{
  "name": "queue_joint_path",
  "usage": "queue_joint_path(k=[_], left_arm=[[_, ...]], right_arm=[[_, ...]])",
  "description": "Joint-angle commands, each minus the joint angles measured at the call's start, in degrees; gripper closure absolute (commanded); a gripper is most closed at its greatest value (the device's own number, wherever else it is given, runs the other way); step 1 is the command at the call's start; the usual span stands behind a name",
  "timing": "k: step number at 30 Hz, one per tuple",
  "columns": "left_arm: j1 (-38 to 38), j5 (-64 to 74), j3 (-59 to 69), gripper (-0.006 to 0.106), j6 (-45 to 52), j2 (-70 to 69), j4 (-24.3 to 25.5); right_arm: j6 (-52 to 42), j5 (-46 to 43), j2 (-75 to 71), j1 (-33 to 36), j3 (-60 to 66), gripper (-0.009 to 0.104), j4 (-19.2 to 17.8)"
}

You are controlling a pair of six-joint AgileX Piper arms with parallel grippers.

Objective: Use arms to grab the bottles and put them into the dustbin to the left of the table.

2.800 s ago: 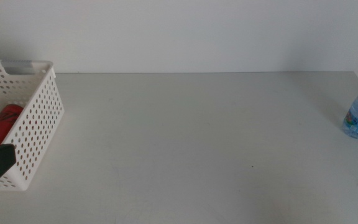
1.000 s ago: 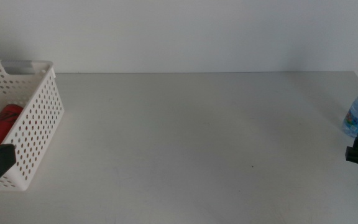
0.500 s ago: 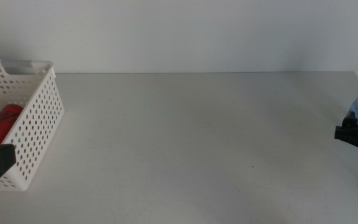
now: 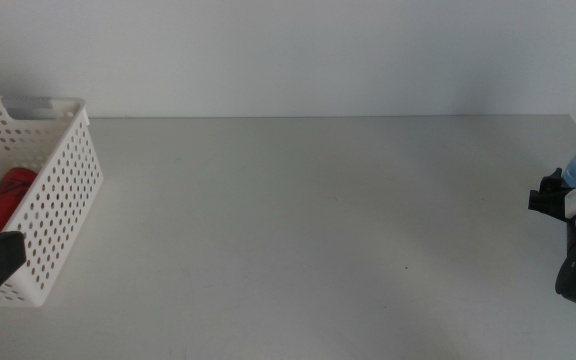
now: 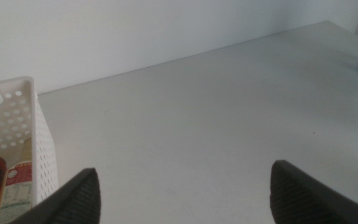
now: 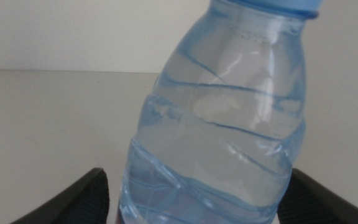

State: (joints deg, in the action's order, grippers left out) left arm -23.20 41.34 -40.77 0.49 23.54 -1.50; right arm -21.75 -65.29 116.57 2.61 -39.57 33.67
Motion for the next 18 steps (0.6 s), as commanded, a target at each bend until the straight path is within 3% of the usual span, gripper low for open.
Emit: queue_joint_path(k=[1,4,6,9,11,12,15,18], left_arm=[[-0.32,-4.35,-1.35,0.007,-0.49,0.5,-0.17],[-0.32,-4.35,-1.35,0.007,-0.49,0.5,-0.17],[-0.32,-4.35,-1.35,0.007,-0.49,0.5,-0.17],[-0.32,-4.35,-1.35,0.007,-0.49,0.5,-0.17],[-0.32,-4.35,-1.35,0.007,-0.49,0.5,-0.17],[-0.32,-4.35,-1.35,0.007,-0.49,0.5,-0.17],[-0.32,-4.35,-1.35,0.007,-0.49,0.5,-0.17],[-0.32,-4.35,-1.35,0.007,-0.49,0.5,-0.17]], right_arm=[[-3.15,-11.19,-1.34,-0.39,-2.49,0.02,-0.23],[-5.97,-11.1,-0.43,-0.39,-3.93,0.023,0.15],[-8.24,-11.16,-0.29,-0.39,-4.21,0.031,0.53],[-11.7,-11.21,-0.29,-0.39,-4.21,0.059,0.78],[-11.84,-11.15,-0.44,0.21,-4.16,0.089,0.49],[-11.11,-11.2,-0.65,0.91,-4.1,0.097,-0.37],[-7.4,-10.47,-2.62,3.89,-4.25,0.096,-7.37],[-2.15,-3.96,-5.82,8.2,-6.95,0.096,-17.46]])
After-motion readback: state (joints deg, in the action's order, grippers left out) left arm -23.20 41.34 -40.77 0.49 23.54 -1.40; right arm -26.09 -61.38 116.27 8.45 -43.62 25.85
